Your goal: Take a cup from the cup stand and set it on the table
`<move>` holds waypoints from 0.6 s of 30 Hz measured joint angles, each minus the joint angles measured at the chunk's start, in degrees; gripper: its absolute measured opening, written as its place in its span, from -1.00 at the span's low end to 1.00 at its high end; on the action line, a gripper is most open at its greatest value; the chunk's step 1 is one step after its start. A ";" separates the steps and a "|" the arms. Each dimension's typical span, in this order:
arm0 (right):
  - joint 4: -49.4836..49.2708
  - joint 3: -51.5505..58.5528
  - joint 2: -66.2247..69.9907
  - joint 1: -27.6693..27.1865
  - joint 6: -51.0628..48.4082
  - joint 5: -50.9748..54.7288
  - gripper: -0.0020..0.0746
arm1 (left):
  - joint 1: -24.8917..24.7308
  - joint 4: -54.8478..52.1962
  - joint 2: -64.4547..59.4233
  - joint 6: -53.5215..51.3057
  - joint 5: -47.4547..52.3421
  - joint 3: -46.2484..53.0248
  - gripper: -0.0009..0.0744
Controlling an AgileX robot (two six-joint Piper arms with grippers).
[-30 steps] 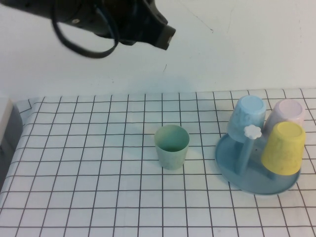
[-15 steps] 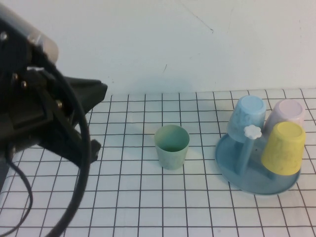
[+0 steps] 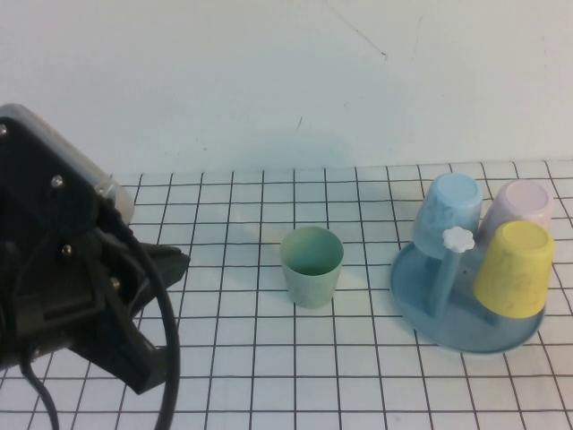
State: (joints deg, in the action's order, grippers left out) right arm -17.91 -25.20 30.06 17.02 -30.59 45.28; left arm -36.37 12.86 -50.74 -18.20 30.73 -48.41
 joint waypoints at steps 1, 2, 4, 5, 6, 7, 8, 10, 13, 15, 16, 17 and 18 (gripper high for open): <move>-0.28 0.00 0.00 0.00 0.00 0.09 -0.95 | 0.00 0.00 0.00 0.00 0.73 0.00 -0.98; -0.62 0.00 0.00 0.00 0.00 0.17 -0.95 | 0.00 0.00 0.00 0.00 1.24 0.00 -0.98; -1.00 0.00 0.00 0.00 0.00 0.56 -0.95 | 0.00 0.00 0.04 0.00 1.98 0.00 -0.98; -1.10 0.00 0.00 0.00 0.00 0.68 -0.95 | 0.00 0.00 0.04 0.00 2.22 0.00 -0.98; -1.13 0.00 0.00 0.00 0.00 0.80 -0.95 | 0.00 0.00 0.04 0.00 2.37 0.00 -0.98; -1.13 0.00 0.00 0.00 0.00 1.08 -0.95 | 0.00 0.00 0.04 0.00 2.60 0.00 -0.98; -1.23 0.00 0.00 0.00 0.00 1.21 -0.95 | 0.00 0.00 0.04 0.00 2.60 0.00 -0.98; -1.23 0.00 0.00 0.00 0.00 1.54 -0.95 | 0.00 0.00 0.04 0.00 2.72 0.00 -0.98; -1.23 0.00 0.00 0.00 0.00 1.66 -0.95 | 0.00 0.00 0.04 0.00 2.72 0.00 -0.98; -1.23 0.00 0.00 0.00 0.00 1.66 -0.95 | 0.00 0.00 0.04 0.00 2.72 0.00 -0.98; -1.23 0.00 0.00 0.00 0.00 1.66 -0.95 | 0.00 0.00 0.04 0.00 2.72 0.00 -0.98; -1.23 0.00 0.00 0.00 0.00 1.66 -0.95 | 0.00 0.11 0.04 0.00 2.72 0.00 -0.98; -1.23 0.00 0.00 0.00 0.00 1.66 -0.95 | 0.00 0.11 0.04 0.00 2.72 0.00 -0.98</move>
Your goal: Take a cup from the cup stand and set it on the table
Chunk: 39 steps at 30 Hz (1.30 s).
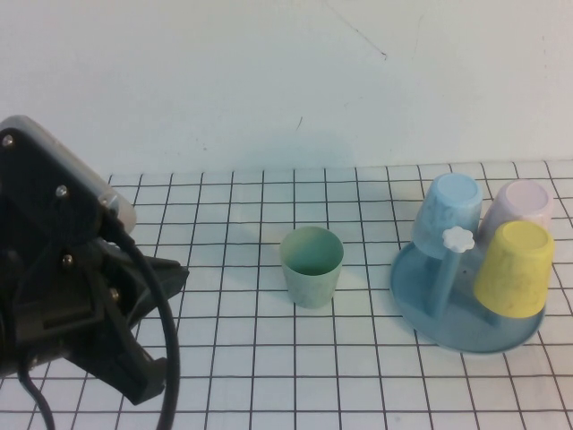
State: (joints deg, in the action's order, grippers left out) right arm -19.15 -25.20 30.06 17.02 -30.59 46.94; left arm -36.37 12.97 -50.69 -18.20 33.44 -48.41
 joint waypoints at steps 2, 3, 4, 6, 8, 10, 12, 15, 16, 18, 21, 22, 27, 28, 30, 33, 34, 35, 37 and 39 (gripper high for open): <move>0.00 0.00 0.00 0.00 0.00 0.00 -0.95 | 0.00 0.09 0.00 0.00 0.00 0.00 -0.98; 0.00 0.00 0.00 0.00 0.00 0.00 -0.95 | 0.00 0.09 0.00 0.00 0.00 0.00 -0.98; 0.00 0.00 0.00 0.00 0.00 0.00 -0.95 | 0.00 0.09 0.00 0.00 0.00 0.00 -0.98; 0.00 0.00 0.00 0.00 0.00 0.00 -0.95 | 0.12 0.09 1.07 0.00 -0.29 0.56 -0.98; 0.00 0.00 0.00 0.00 0.00 0.08 -0.95 | 0.93 0.68 2.84 -0.09 -0.58 1.60 -0.98; 0.00 0.00 0.00 0.00 0.00 0.08 -0.95 | 2.62 1.37 5.60 -0.09 -1.16 2.76 -0.98; -0.26 0.00 0.00 0.00 0.00 0.12 -0.95 | 5.45 2.43 9.27 -0.09 -2.49 4.53 -0.98; -0.66 0.00 0.00 0.00 0.00 0.21 -0.95 | 10.78 3.79 15.81 -0.09 -6.29 8.64 -0.98; -0.66 0.00 0.00 0.00 0.00 0.21 -0.95 | 12.36 4.25 17.60 -0.09 -7.85 10.66 -0.98; -0.88 0.00 0.00 0.00 0.00 0.21 -0.95 | 16.47 5.68 21.88 -0.09 -12.67 15.56 -0.98; -0.93 0.00 0.00 0.00 0.00 0.21 -0.95 | 22.26 8.15 28.24 -0.09 -19.57 24.08 -0.98; -1.04 0.00 0.00 0.00 0.00 0.21 -0.95 | 23.65 8.58 29.48 -0.09 -21.41 25.88 -0.98; -1.02 0.00 0.00 0.00 0.00 0.21 -0.95 | 29.99 10.90 39.19 -0.09 -26.87 39.21 -0.98; -1.02 0.00 0.00 0.00 0.00 0.21 -0.95 | 30.64 11.05 40.62 -0.09 -26.94 41.54 -0.98; -1.02 0.00 0.00 0.00 0.00 0.21 -0.95 | 31.81 11.06 44.25 -0.09 -27.00 45.79 -0.98; -1.02 0.00 0.00 0.00 0.00 0.21 -0.95 | 32.58 11.06 49.01 -0.09 -26.49 49.55 -0.98; -1.02 0.00 0.00 0.00 0.00 0.21 -0.95 | 32.82 10.85 50.22 -0.09 -25.38 49.76 -0.98; -1.02 0.00 0.00 0.00 0.00 0.21 -0.95 | 32.82 10.20 50.83 -0.33 -23.82 49.76 -0.98; -1.23 0.00 -0.04 0.00 0.00 0.21 -0.95 | 32.82 9.67 51.22 -0.43 -21.07 49.76 -0.98; -1.32 0.00 -0.04 0.00 0.00 0.21 -0.95 | 32.82 9.53 51.22 -0.43 -19.01 49.76 -0.98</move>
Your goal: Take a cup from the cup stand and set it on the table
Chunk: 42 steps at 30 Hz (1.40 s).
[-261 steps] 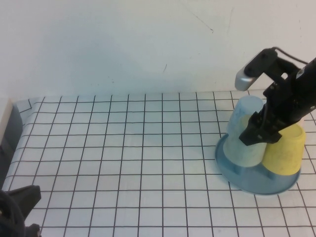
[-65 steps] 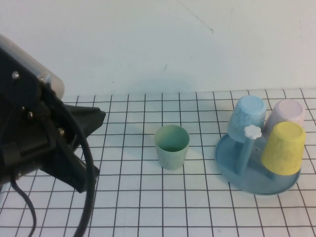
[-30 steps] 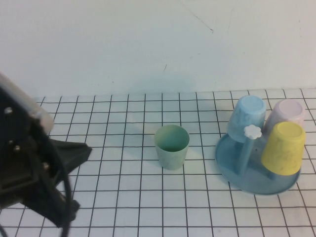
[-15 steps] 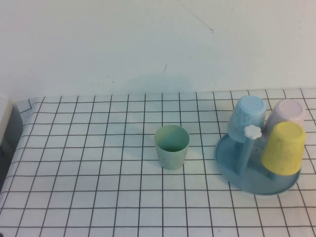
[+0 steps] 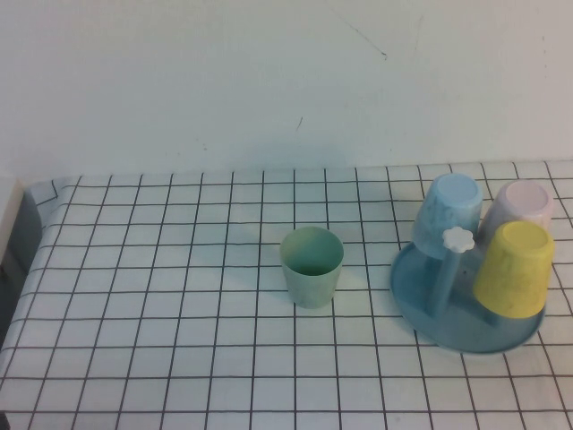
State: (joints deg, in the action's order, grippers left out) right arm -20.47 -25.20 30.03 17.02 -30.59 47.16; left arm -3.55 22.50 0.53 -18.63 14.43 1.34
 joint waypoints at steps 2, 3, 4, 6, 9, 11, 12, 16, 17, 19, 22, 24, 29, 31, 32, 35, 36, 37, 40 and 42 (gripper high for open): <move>-0.13 0.00 0.00 0.00 0.00 0.00 -0.95 | 0.00 -0.06 0.00 0.00 1.65 0.00 -0.98; -0.13 0.00 0.00 0.00 0.00 0.00 -0.95 | 0.00 -0.14 0.00 0.00 2.41 0.00 -0.98; -0.13 0.00 0.00 0.00 0.00 0.00 -0.95 | 0.00 -0.14 0.00 0.00 2.66 0.00 -0.98; -0.13 0.00 0.00 0.00 0.00 0.00 -0.95 | 0.00 -0.14 0.00 0.20 3.03 0.00 -0.98; -0.13 0.00 0.00 0.00 0.00 0.00 -0.95 | 0.48 -2.38 0.02 3.04 3.44 0.00 -0.98; -0.17 0.00 0.00 0.00 0.00 0.12 -0.95 | 1.49 -5.83 0.12 7.86 3.52 -0.11 -0.98; -0.17 0.00 0.00 0.00 0.00 0.12 -0.95 | 1.90 -7.83 0.12 10.31 3.52 -0.11 -0.98; -0.17 0.00 0.00 0.00 0.00 0.15 -0.95 | 2.70 -11.63 0.12 14.46 3.52 -0.11 -0.98; -0.17 0.00 0.00 0.00 0.00 0.15 -0.95 | 2.76 -11.89 0.12 14.62 3.52 -0.11 -0.98; -0.17 0.00 0.00 0.00 0.00 0.15 -0.95 | 2.76 -12.23 0.14 15.01 3.52 -0.11 -0.98; -0.26 0.00 0.00 0.00 0.00 0.15 -0.95 | 2.76 -12.46 0.24 15.01 3.56 -0.11 -0.98; -0.26 0.00 0.00 0.00 0.00 0.15 -0.95 | 2.76 -12.55 0.24 15.05 3.56 -0.11 -0.98; -0.26 0.00 0.00 0.00 0.00 0.25 -0.95 | 2.76 -12.30 0.24 19.58 2.23 -0.11 -0.98; -0.26 0.00 0.00 0.00 0.00 0.25 -0.95 | 2.76 -12.30 0.24 22.32 1.15 0.00 -0.98; -0.26 0.00 0.00 0.00 0.00 0.25 -0.95 | 2.76 -12.30 0.24 22.89 0.72 0.00 -0.98; -0.26 0.00 0.00 0.00 0.00 0.25 -0.95 | 2.76 -12.30 0.24 23.86 0.15 0.00 -0.98; -0.26 0.00 0.00 0.00 0.00 0.25 -0.95 | 2.76 -12.30 0.24 24.00 0.15 0.00 -0.98; -0.26 0.00 0.00 0.00 0.00 0.25 -0.95 | 2.76 -12.30 0.24 24.11 0.15 0.00 -0.98; -0.26 0.00 0.00 0.00 0.00 0.25 -0.95 | 2.15 -12.97 0.24 24.21 0.62 0.00 -0.98; -0.26 0.00 0.00 0.00 0.00 0.25 -0.95 | 1.61 -14.41 0.24 24.21 1.57 0.00 -0.98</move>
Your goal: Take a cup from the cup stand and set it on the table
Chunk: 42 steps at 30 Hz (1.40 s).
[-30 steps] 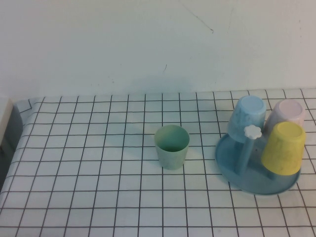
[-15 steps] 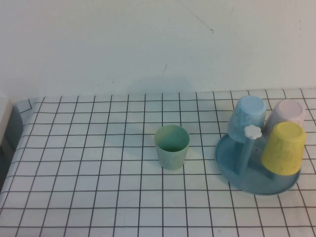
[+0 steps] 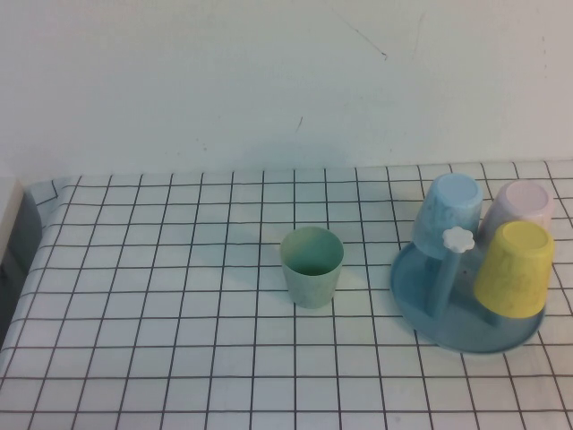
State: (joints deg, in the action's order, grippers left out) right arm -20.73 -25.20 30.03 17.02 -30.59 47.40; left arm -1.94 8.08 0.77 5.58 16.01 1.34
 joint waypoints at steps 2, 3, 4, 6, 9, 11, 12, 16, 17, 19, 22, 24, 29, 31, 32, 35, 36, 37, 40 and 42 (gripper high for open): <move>0.00 0.00 0.00 0.00 0.00 0.00 -0.95 | -0.22 -1.05 0.00 -0.81 1.48 0.00 -0.98; 0.00 0.00 0.00 0.00 0.00 0.00 -0.95 | -0.31 -1.31 0.00 -1.95 1.71 -0.10 -0.98; 0.00 0.00 0.00 0.00 0.00 0.00 -0.95 | -0.31 -1.47 0.00 -3.11 1.71 -0.10 -0.98; 0.00 0.00 0.00 0.00 0.00 0.00 -0.95 | -0.36 -1.72 0.00 -4.92 1.84 -0.10 -0.98; 0.00 0.00 0.00 0.00 0.00 0.00 -0.95 | -0.36 -1.97 0.00 -5.58 1.84 -0.10 -0.98; 0.00 0.00 0.00 0.00 0.00 0.00 -0.95 | -0.36 -1.97 0.00 -5.92 1.87 -0.10 -0.98; 0.00 0.00 0.00 0.00 0.00 0.00 -0.95 | -0.36 -1.97 0.00 -6.08 1.87 -0.10 -0.98; 0.00 0.00 0.00 0.00 0.00 0.00 -0.95 | -0.36 -2.09 0.00 -8.99 2.07 -0.20 -0.98; 0.00 0.00 0.00 0.00 0.00 0.00 -0.95 | -0.36 -1.97 0.00 -10.05 2.07 -0.19 -0.98; 0.00 0.00 0.00 0.00 0.00 0.00 -0.95 | -0.36 -1.86 0.00 -11.13 2.07 -0.19 -0.98; 0.00 0.00 0.00 0.00 0.00 0.00 -0.95 | -0.36 -1.87 0.00 -11.14 2.07 -0.19 -0.98; 0.00 0.00 0.00 0.00 0.00 0.00 -0.95 | -0.36 -1.75 0.00 -10.79 2.07 -0.19 -0.98; 0.00 0.00 0.00 0.00 0.00 0.00 -0.95 | -0.36 -1.75 0.00 -10.66 2.07 -0.19 -0.98; 0.00 0.00 0.00 0.00 0.00 0.00 -0.95 | -0.36 -1.75 0.00 -10.66 2.07 -0.19 -0.98; 0.00 0.00 0.00 0.00 0.00 0.00 -0.95 | -0.36 -1.75 0.00 -10.66 2.18 -0.19 -0.98; 0.00 0.00 0.00 0.00 0.00 0.11 -0.95 | -0.36 -1.75 0.00 -10.66 2.18 -0.19 -0.98; 0.00 0.00 0.00 0.00 0.00 0.11 -0.95 | -0.36 -1.75 0.00 -10.66 2.18 -0.19 -0.98; 0.00 0.00 0.00 0.00 0.00 0.20 -0.95 | -0.36 -1.75 0.00 -10.66 2.26 -0.19 -0.98; 0.00 0.00 0.00 0.00 0.00 0.33 -0.95 | -0.36 -1.75 0.00 -10.66 2.26 -0.19 -0.98; 0.00 0.00 0.00 0.00 0.00 0.33 -0.95 | -0.36 -1.75 0.00 -10.66 2.26 -0.19 -0.98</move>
State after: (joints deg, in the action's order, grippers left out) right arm -20.73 -25.20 30.03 17.02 -30.59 47.74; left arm -2.30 6.33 0.77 -5.08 18.27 1.15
